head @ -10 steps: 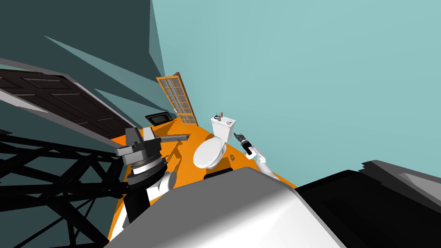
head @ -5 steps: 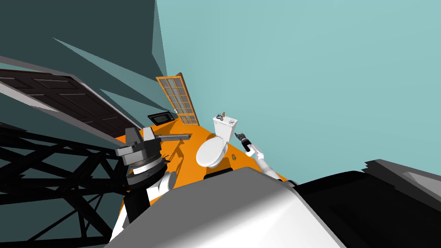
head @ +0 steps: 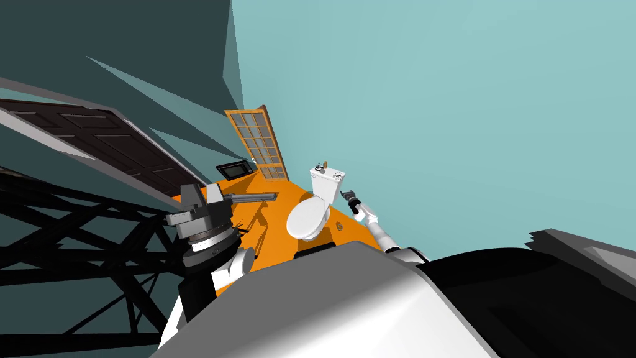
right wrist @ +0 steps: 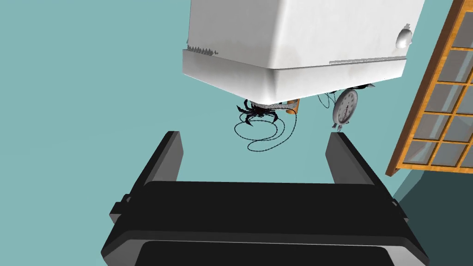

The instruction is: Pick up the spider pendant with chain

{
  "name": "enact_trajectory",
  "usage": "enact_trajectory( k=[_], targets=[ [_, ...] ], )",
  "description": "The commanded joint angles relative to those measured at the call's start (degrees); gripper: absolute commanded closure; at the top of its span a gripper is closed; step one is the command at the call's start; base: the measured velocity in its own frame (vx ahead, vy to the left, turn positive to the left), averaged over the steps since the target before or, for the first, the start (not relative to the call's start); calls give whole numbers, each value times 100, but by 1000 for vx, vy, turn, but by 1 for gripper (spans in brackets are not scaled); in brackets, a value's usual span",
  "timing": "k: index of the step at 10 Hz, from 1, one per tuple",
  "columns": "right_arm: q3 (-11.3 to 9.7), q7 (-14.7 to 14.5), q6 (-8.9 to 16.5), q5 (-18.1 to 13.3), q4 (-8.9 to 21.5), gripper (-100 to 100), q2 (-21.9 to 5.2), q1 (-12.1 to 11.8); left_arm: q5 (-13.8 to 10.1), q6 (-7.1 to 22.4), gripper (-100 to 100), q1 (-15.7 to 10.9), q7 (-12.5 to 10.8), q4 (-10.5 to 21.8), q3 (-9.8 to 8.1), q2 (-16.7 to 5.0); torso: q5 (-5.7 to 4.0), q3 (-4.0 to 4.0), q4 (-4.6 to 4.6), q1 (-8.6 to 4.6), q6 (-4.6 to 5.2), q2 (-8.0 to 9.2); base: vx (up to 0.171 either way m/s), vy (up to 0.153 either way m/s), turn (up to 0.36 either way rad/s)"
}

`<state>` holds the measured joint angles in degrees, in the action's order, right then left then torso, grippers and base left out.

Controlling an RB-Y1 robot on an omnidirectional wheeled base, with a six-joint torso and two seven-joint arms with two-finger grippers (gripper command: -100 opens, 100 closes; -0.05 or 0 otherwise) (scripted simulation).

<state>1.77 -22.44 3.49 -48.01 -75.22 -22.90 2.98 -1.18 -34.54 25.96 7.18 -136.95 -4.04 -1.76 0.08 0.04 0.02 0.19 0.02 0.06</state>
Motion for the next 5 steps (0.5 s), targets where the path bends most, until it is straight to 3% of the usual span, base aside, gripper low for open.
enact_trajectory(
  k=[1, 4, 5],
  targets=[
    [-3, -222, 231, -223, 286, -100, -89, 286, 0, 0, 0, 0, 0, 0, 0, 0, 0, 0, 0, 0, 0, 0, -11, 79, 27],
    [-11, -364, 359, -356, 617, -100, -141, 514, 0, 0, 0, 0, 0, 0, 0, 0, -1, -3, -1, -3, 0, -6, 3, 52, 10],
    [-21, -503, 478, -477, 849, -100, -189, 723, 0, 0, 0, 0, 0, 0, 0, 0, -2, -4, -2, -9, 1, -6, 3, 36, 16]
  ],
)
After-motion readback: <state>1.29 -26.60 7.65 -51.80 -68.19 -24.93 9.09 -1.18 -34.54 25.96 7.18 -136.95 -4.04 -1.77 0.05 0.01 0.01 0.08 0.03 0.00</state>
